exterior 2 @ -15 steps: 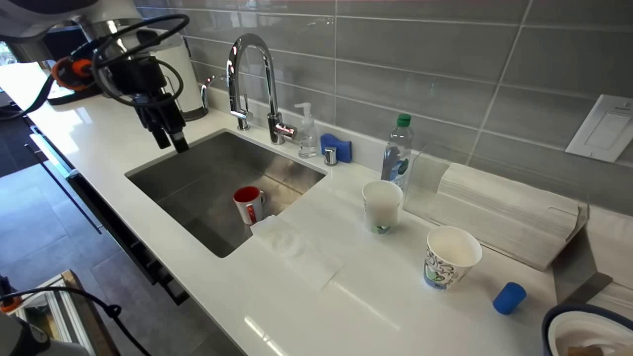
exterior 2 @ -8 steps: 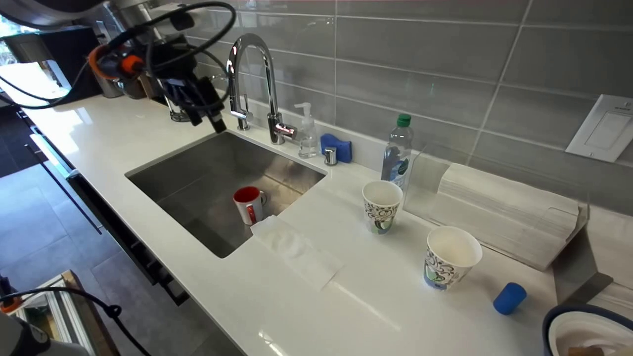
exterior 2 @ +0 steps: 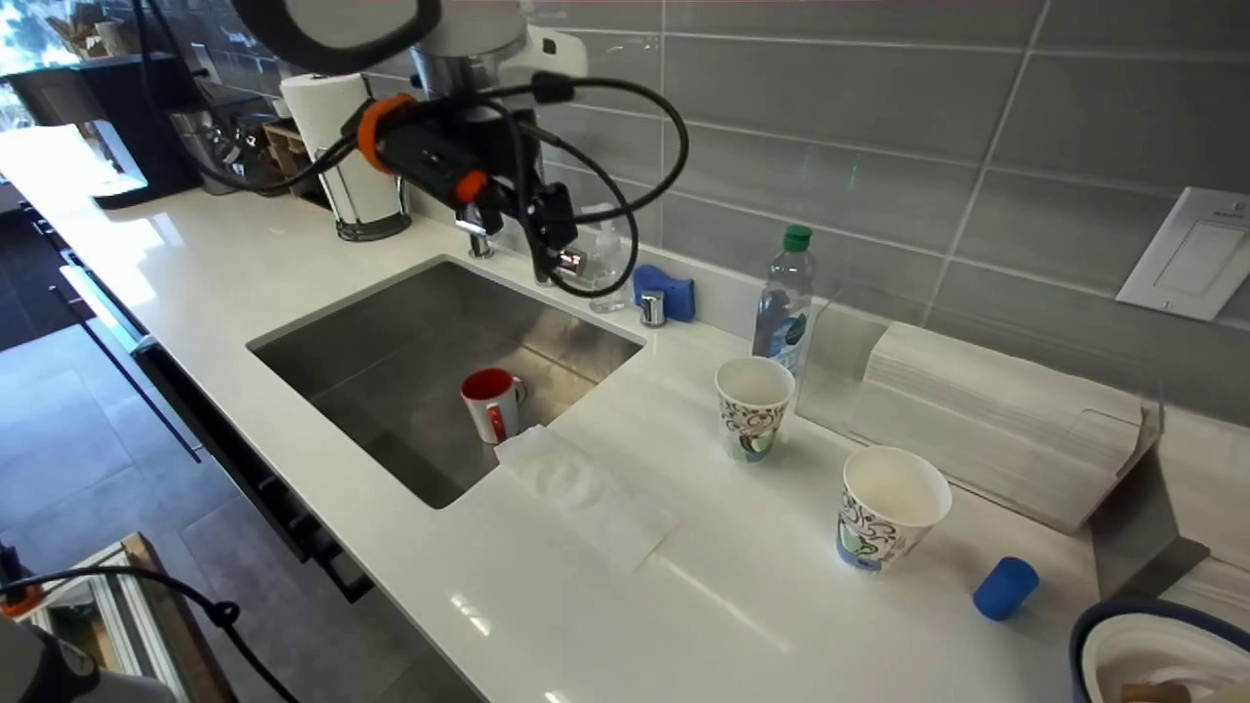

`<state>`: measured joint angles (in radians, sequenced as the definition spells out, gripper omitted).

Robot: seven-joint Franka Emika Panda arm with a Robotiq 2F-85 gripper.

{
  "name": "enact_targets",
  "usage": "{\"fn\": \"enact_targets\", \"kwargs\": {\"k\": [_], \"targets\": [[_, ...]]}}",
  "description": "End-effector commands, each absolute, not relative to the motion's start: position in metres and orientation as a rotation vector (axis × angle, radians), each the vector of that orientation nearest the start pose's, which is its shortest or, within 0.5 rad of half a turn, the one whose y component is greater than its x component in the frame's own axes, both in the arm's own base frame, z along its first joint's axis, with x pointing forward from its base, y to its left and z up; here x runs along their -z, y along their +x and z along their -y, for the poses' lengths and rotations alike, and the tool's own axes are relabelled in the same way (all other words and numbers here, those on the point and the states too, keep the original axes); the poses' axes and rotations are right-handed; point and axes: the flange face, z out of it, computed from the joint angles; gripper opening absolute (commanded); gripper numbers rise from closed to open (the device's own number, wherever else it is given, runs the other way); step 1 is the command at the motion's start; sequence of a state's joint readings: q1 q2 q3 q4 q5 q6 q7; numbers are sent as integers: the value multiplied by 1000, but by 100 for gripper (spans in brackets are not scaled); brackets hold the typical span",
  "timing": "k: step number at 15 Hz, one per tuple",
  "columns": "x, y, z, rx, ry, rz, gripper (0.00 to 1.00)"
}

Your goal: Open then close the tap

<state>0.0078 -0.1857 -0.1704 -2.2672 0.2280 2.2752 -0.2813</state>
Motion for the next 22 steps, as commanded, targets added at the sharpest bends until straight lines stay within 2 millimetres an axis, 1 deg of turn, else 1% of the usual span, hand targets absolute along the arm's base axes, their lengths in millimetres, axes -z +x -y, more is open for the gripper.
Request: {"fn": "enact_targets", "kwargs": {"k": [1,6,10,12,13,15,19,20,22], "targets": [[-417,555,72,335,-2850,-66,100],[-369,611,54,388,-2730,-17,100],[-335,648,27,398,-2704,70,100],[-327,660,12,404,-2679,104,100],[-332,640,18,365,-2722,77,100],[-324,651,7,363,-2709,98,100],[-325,656,10,376,-2706,98,100],[-322,658,9,392,-2699,91,100],[-316,661,-8,402,-2689,102,100]]}}
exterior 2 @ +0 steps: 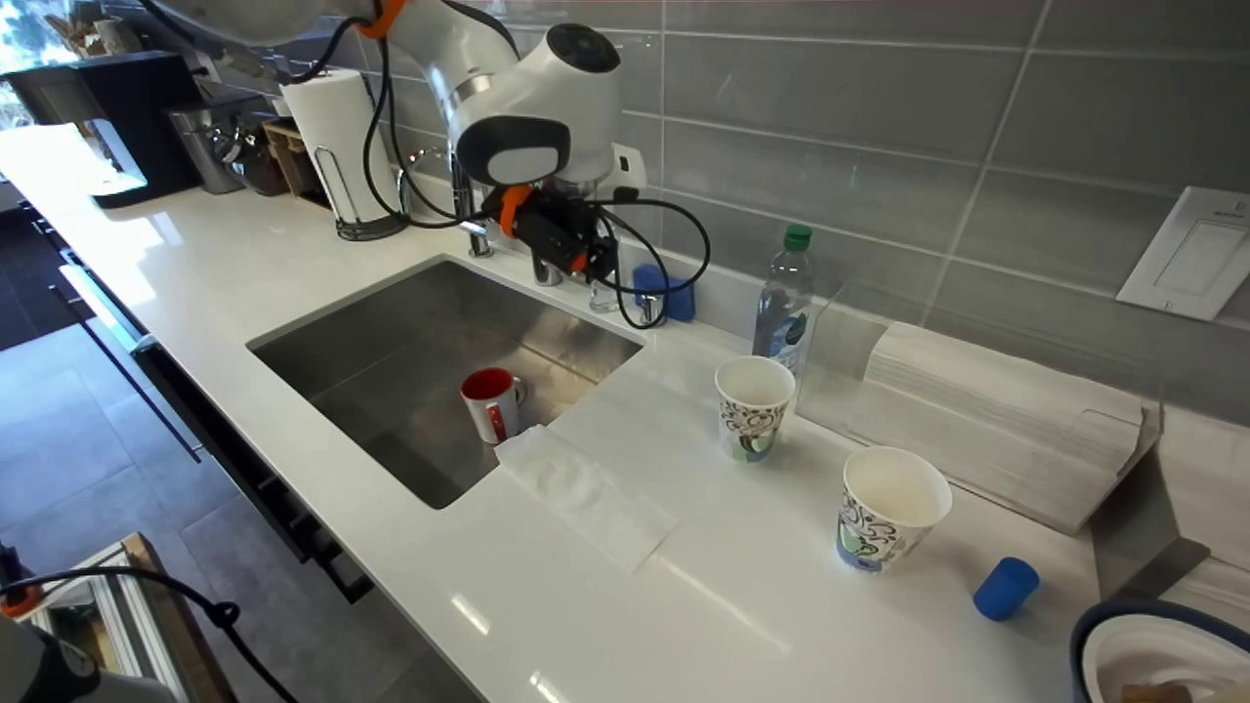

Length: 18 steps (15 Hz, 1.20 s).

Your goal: Open then close the tap

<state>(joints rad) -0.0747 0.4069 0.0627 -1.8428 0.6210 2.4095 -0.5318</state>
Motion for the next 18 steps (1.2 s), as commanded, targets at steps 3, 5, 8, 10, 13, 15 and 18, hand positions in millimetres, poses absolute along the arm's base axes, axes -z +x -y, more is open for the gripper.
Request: {"fn": "enact_targets", "kwargs": {"k": [3,5,8,10,13,15,18], "targets": [[-306,667,-30,430,-2685,121,100],[-298,669,-37,450,-2695,124,100],[-290,674,-40,516,-2708,113,100],[-289,675,-40,548,-2718,99,97],[-292,676,-39,568,-2729,97,70],[-291,676,-38,559,-2730,94,56],[-289,676,-38,538,-2708,80,51]]}}
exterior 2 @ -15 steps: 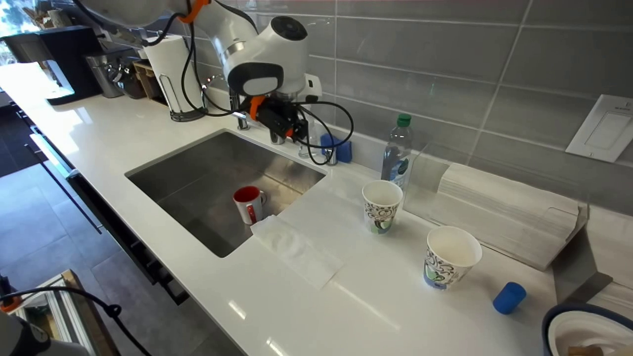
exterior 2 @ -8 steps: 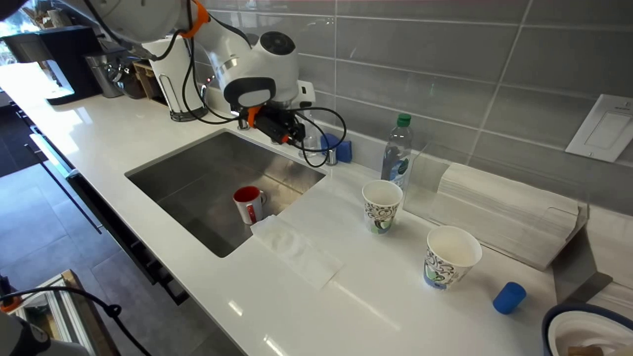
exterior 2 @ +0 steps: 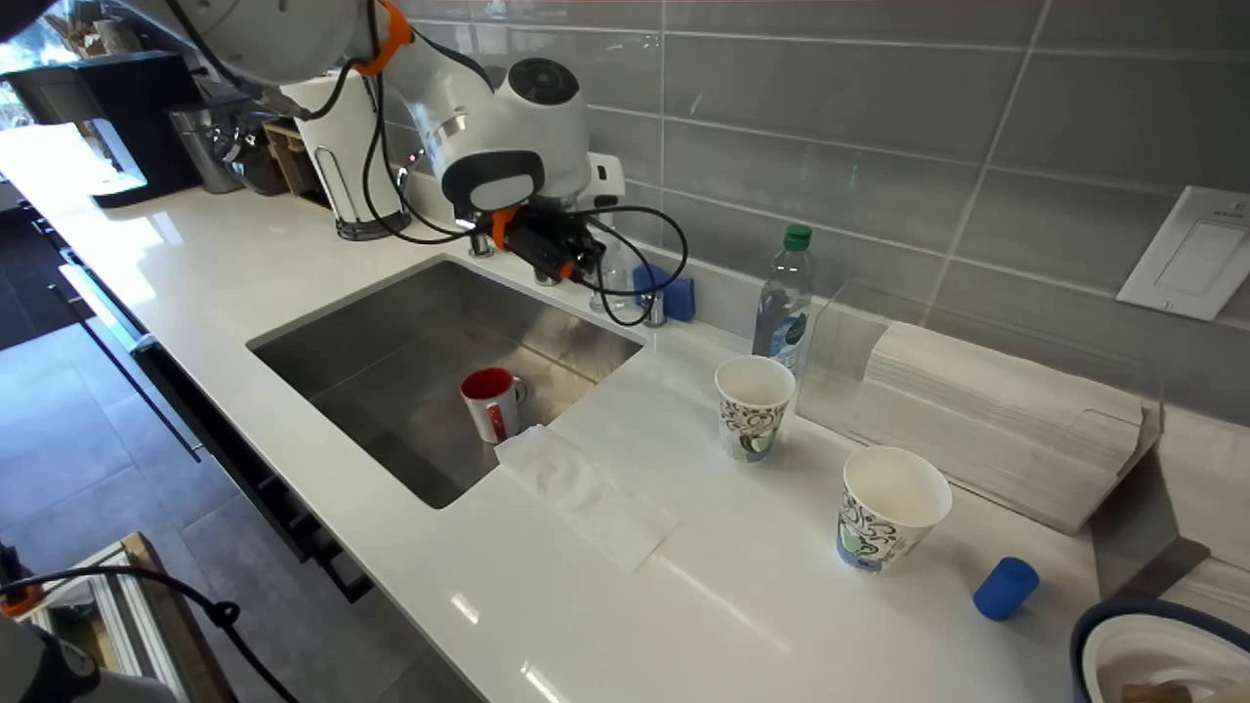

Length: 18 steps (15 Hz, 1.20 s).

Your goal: Open then close the tap

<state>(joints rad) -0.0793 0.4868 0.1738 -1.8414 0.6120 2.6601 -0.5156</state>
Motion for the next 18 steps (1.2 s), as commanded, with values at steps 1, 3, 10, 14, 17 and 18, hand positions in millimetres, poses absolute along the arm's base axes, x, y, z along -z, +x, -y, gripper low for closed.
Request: {"fn": "enact_targets", "kwargs": {"k": [1,3,10,14,17,18], "targets": [[-289,676,-37,535,-2703,75,52],[-288,677,-36,530,-2678,61,58],[-281,679,-28,504,-2585,-14,70],[-276,681,-25,455,-2501,-60,82],[-271,684,-22,433,-2466,-75,78],[-270,684,-21,428,-2460,-75,75]]}}
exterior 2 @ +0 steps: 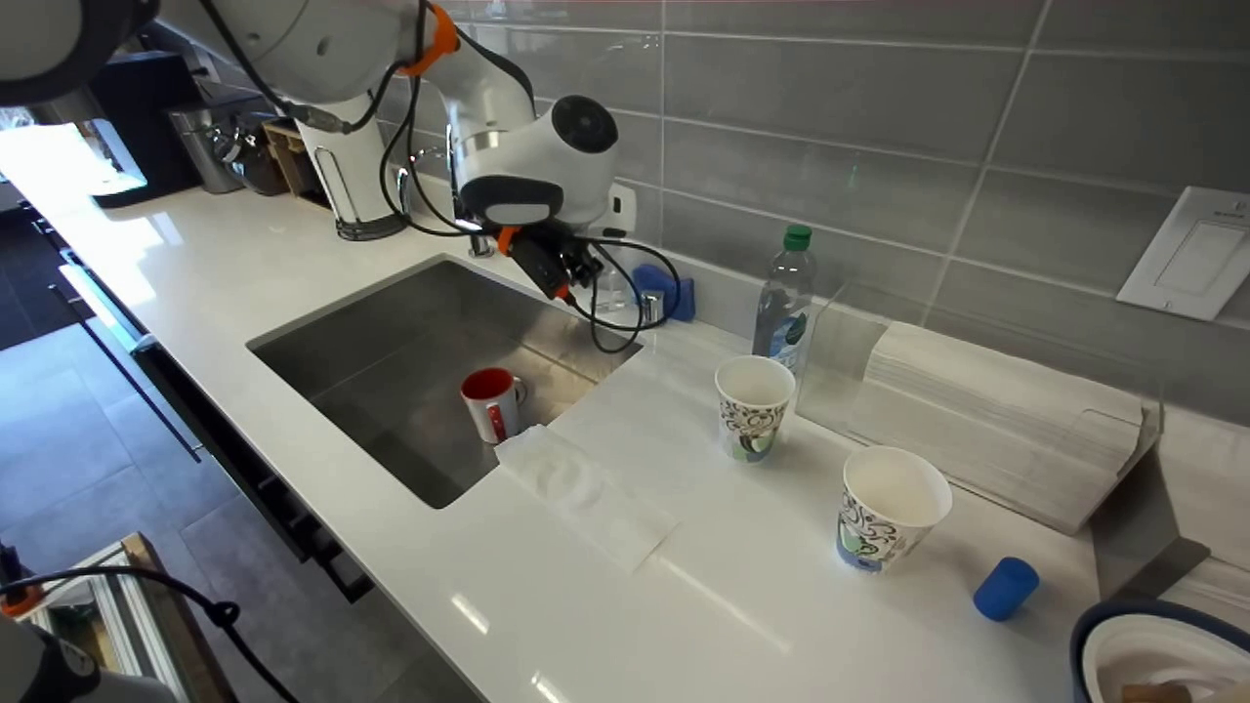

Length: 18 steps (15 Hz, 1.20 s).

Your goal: Open then close the tap

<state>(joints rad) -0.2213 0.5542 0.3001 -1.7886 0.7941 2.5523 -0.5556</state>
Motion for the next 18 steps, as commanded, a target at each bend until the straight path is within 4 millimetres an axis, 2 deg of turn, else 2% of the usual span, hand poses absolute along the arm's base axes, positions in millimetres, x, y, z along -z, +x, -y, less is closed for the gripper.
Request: {"fn": "enact_targets", "kwargs": {"k": [1,6,7,8,9,13,14,15,16,18], "targets": [[-268,685,-20,428,-2457,-76,70],[-257,687,-19,396,-2454,-74,52],[-255,687,-18,391,-2458,-72,44],[-254,688,-18,390,-2460,-67,39],[-255,688,-18,395,-2462,-66,37],[-259,690,-15,413,-2464,-62,41],[-260,691,-14,420,-2464,-61,32],[-261,691,-13,425,-2465,-58,51],[-263,692,-14,431,-2460,-55,55],[-268,693,-15,442,-2436,-42,70]]}}
